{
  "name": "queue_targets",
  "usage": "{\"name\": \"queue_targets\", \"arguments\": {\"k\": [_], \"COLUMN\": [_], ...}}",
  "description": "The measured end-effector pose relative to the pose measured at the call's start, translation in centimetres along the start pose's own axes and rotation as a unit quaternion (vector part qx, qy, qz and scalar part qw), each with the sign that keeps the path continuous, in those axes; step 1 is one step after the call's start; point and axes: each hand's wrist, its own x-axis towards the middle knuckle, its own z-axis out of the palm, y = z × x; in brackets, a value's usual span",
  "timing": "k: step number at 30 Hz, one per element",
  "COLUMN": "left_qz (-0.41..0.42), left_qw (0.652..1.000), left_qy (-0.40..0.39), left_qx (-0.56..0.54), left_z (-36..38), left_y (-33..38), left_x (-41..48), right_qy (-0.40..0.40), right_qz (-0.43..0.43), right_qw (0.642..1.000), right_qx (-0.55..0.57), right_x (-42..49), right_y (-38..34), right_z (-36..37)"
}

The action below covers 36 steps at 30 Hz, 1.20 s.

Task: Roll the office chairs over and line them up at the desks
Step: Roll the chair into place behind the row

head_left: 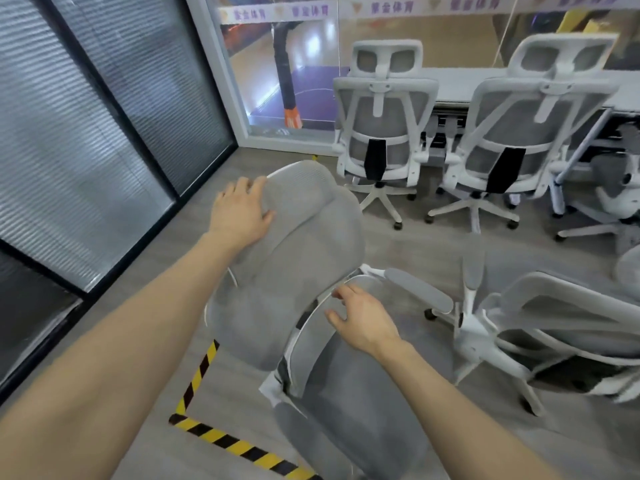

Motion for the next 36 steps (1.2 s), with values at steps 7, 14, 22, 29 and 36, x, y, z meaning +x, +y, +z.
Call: {"name": "queue_targets", "arguments": {"k": [7,14,22,29,36], "left_qz": [-0.102,-0.085,-0.087,-0.149,-0.215], "left_qw": [0.971,0.890,0.903,0.908,0.902], "left_qy": [-0.144,-0.209,-0.165,-0.118,-0.085], "left_qx": [-0.160,-0.397,-0.386,-0.373,-0.365], "left_z": [1.5,3.9,5.0,5.0,5.1], "left_y": [-2.1,-6.0,-12.3,-19.4,-20.7], "left_x": [5.9,8.8,9.0,10.7,13.6], "right_qy": [-0.008,0.024,0.106,0.054,0.042], "right_qz": [-0.005,0.015,0.069,0.005,-0.013], "right_qw": [0.999,0.997,0.985,0.996,0.999], "right_qx": [0.033,0.071,0.118,0.072,0.019], "right_x": [3.8,9.4,13.9,18.5,22.2], "right_y": [-3.4,-14.5,-21.9,-25.1,-24.9], "right_z": [3.1,7.9,13.3,14.7,13.2]}}
